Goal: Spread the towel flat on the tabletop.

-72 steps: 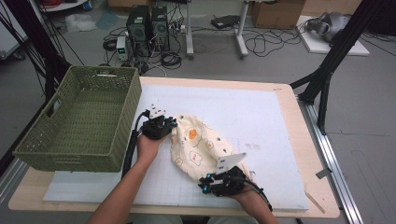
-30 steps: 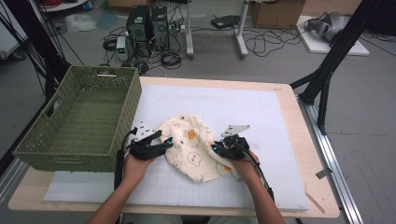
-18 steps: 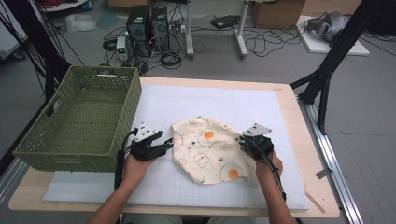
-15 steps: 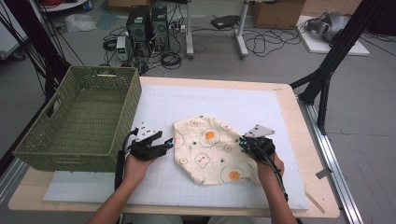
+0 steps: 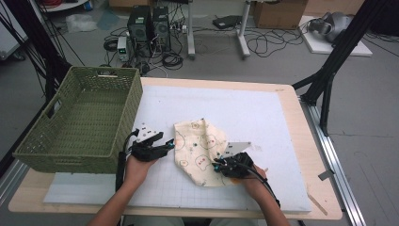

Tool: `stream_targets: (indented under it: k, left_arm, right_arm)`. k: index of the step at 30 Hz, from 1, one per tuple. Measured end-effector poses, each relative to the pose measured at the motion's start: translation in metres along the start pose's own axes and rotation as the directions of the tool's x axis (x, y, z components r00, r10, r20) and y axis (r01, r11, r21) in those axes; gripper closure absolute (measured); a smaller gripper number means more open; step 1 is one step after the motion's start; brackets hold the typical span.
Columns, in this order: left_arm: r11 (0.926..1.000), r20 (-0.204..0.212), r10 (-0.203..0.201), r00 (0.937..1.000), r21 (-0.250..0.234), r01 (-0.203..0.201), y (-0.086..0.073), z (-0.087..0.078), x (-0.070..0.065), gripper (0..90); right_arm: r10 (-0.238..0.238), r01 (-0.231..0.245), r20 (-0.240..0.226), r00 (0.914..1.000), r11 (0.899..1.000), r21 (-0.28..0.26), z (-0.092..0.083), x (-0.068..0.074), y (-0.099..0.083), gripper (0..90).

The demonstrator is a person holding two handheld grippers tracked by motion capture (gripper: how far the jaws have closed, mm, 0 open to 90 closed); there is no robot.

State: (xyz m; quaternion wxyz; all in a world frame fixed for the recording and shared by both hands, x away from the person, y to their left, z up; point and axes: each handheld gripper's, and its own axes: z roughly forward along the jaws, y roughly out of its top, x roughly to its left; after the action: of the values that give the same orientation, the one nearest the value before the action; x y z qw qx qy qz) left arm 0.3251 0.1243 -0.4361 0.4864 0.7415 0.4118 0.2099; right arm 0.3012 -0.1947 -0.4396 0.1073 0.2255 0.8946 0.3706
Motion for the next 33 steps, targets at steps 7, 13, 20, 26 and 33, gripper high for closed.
stream_targets:
  k: [7, 13, 20, 26, 33]
  left_arm:
    - [1.0, 0.001, -0.002, 1.0, -0.001, 0.002, 0.0, 0.0, 0.0, 46.1]
    - [1.0, 0.003, -0.004, 1.0, -0.005, 0.004, 0.0, 0.0, 0.0, 46.1]
    - [1.0, 0.006, -0.004, 1.0, -0.003, 0.004, 0.0, 0.001, 0.0, 46.0]
    - [1.0, 0.007, -0.004, 1.0, -0.001, 0.004, 0.0, 0.001, 0.001, 45.9]
    - [1.0, 0.011, -0.001, 0.9999, 0.004, 0.001, -0.001, 0.003, -0.001, 45.7]
  right_arm:
    - [0.091, -0.089, 0.012, 0.9958, 0.989, -0.121, -0.02, -0.015, 0.002, 57.4]
    - [0.206, -0.168, 0.125, 0.9705, 0.95, -0.262, -0.051, -0.045, 0.003, 57.9]
    - [0.294, -0.249, 0.235, 0.9266, 0.947, -0.202, -0.04, -0.077, -0.003, 72.0]
    - [0.224, -0.214, 0.204, 0.9531, 0.974, -0.07, -0.006, -0.076, 0.002, 73.1]
    - [0.306, -0.297, 0.228, 0.9244, 0.952, -0.072, 0.013, -0.082, 0.004, 47.3]
